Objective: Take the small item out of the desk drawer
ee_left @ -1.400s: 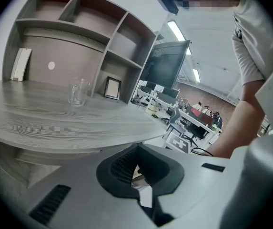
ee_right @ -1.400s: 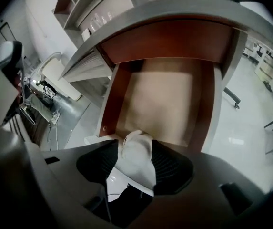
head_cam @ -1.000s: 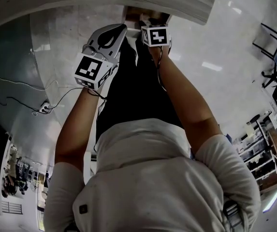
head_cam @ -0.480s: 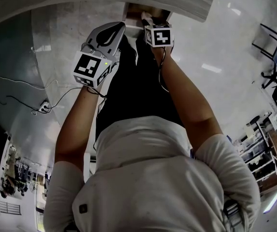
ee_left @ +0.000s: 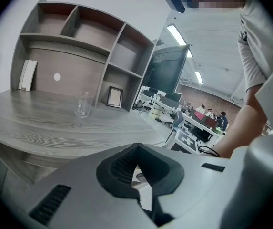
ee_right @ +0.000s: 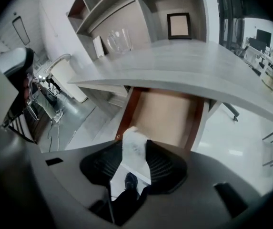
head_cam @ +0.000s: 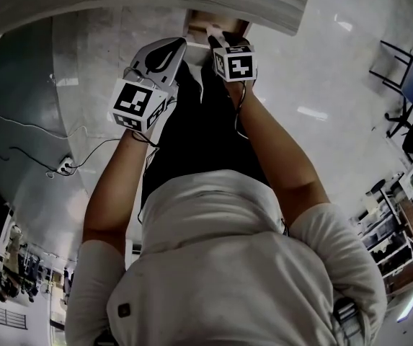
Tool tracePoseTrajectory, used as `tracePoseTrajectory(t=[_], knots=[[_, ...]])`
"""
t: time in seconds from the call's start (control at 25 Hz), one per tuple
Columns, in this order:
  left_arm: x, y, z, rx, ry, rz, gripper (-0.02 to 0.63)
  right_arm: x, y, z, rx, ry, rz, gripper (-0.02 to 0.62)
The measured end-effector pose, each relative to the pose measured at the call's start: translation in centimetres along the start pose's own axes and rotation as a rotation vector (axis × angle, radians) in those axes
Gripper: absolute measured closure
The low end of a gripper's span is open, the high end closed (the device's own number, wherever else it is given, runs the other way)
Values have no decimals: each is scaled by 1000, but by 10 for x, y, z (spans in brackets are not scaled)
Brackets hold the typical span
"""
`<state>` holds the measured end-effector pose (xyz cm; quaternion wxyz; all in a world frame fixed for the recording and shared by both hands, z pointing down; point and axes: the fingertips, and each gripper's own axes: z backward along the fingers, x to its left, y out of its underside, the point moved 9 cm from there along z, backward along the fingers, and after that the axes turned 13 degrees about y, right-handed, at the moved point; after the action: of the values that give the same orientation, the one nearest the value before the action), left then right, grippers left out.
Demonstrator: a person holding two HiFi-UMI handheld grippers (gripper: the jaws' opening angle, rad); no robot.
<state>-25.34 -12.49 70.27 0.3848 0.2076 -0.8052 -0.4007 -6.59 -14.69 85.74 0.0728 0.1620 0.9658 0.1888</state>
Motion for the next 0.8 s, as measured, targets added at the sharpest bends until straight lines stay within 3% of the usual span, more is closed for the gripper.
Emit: tracePoseTrajectory(t=[0.4,0.8], knots=[[-22,-32,20,-25,-14,-44,591,1,-25,64,-88,-24,34,431],[-53,-77,63,-95,-39,-94,591,19,-71,160,-284,-47,82,431]])
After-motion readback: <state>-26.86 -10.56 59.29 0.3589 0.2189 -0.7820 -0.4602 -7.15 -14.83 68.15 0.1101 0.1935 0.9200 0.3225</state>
